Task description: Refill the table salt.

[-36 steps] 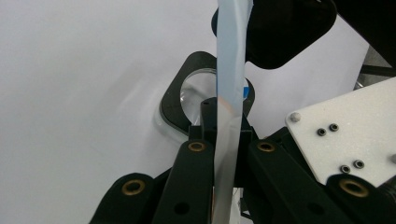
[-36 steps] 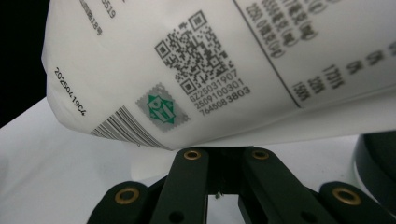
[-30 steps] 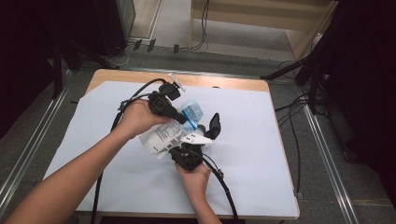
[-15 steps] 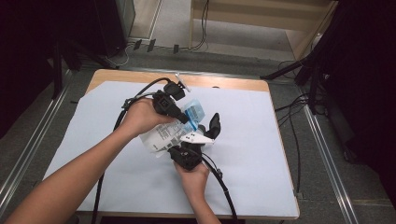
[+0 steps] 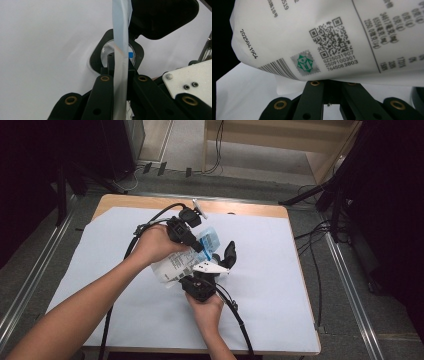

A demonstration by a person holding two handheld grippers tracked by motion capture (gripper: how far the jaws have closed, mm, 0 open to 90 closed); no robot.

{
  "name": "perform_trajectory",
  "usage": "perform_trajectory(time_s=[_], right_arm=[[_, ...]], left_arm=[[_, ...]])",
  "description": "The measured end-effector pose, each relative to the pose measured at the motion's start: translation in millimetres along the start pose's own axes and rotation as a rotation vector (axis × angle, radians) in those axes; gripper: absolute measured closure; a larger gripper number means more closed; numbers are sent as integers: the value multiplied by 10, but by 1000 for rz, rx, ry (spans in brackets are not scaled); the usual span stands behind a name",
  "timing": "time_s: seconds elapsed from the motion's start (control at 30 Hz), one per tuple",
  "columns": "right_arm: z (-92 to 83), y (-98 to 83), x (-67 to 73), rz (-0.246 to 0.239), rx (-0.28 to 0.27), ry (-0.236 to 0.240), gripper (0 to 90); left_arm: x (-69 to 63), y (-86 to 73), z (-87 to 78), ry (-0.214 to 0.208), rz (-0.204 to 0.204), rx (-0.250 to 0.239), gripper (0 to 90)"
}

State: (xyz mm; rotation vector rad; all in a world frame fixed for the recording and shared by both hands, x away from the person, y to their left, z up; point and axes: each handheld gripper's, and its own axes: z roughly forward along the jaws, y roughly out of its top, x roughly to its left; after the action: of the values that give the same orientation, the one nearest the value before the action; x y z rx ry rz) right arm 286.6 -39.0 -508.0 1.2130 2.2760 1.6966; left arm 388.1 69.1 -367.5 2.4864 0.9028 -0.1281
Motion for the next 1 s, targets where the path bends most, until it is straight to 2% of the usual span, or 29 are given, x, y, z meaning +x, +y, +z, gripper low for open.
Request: perform_trajectory(time_s=[0.1,0.53,1.0], right_arm=[[4,-1,-4,0,-1,4,900],[-3,7,-5,8,-13,22,900],[-28,40,0,15,-21,32,900]], left_arm=[[-4,5,7,-1,-11,-3,900],[-46,64,40,12,2,17,900],[-35,110,75,0,-5,17,900]])
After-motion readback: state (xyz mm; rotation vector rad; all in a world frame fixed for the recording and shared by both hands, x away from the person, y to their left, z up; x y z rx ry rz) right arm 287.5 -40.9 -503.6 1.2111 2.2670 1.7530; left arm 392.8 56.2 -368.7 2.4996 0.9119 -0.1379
